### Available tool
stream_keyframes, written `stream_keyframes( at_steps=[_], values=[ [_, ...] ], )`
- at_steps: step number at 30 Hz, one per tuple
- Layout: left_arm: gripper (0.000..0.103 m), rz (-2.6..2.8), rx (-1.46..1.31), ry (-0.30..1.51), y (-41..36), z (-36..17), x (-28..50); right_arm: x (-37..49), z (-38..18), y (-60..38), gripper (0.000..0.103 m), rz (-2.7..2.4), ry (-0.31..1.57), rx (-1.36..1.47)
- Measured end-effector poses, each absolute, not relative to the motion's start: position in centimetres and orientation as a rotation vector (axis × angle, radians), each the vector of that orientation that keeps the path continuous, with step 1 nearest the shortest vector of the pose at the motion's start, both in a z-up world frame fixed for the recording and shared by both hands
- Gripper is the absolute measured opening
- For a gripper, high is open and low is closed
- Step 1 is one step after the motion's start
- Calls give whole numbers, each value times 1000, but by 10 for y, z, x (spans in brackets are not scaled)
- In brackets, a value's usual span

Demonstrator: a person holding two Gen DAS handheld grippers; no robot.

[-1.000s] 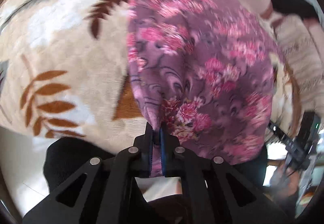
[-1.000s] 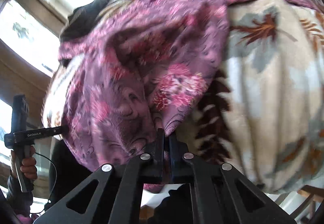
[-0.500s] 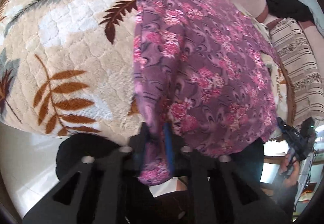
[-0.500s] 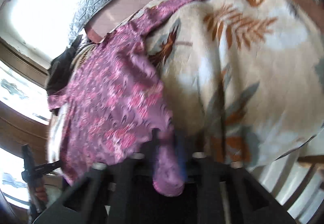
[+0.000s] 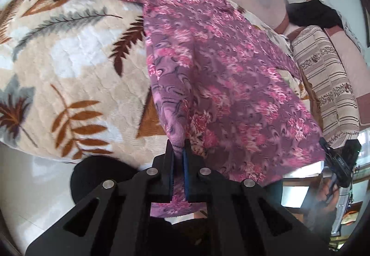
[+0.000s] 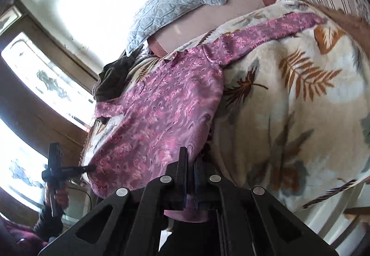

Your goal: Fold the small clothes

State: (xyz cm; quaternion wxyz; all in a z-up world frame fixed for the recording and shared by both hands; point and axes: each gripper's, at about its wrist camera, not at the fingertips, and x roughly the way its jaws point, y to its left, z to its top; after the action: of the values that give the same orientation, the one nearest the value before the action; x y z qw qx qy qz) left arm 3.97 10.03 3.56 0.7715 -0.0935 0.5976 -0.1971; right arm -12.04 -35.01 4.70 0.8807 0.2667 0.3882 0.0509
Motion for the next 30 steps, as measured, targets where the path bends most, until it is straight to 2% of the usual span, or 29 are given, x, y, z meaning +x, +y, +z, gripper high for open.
stream_keyframes(
  at_steps=[2,5,7,8,11,15,22,24,25,28,30],
  values=[
    [5,-388,-181,1341,100,21,41,-119,31,-348,3,43,883,500],
    [6,-318,-142,1455,102,-11,40,-115,-22,-359,4,-71,1078,495],
    [6,-317,-147,1471,108,-13,36,-112,-39,-361,6,-128,1162,468],
    [6,-325,-146,1451,111,-7,36,-112,-38,-361,9,-138,1158,461],
    [9,-340,-164,1360,115,20,47,-92,-4,-368,10,-114,1011,476],
    [37,-378,-204,1263,93,42,90,-35,23,-370,19,-57,885,491],
    [38,-371,-177,1278,16,11,152,89,-12,-351,19,-40,881,512],
    [38,-343,-134,1286,0,-2,163,118,-43,-343,17,-87,986,457],
    [38,-329,-114,1294,-8,-9,167,127,-55,-340,12,-101,1045,432],
    [39,-349,-97,1303,-20,-19,175,125,-38,-359,14,-62,963,466],
    [46,-357,-75,1267,-24,-21,177,114,-15,-409,20,-129,846,563]
  ],
)
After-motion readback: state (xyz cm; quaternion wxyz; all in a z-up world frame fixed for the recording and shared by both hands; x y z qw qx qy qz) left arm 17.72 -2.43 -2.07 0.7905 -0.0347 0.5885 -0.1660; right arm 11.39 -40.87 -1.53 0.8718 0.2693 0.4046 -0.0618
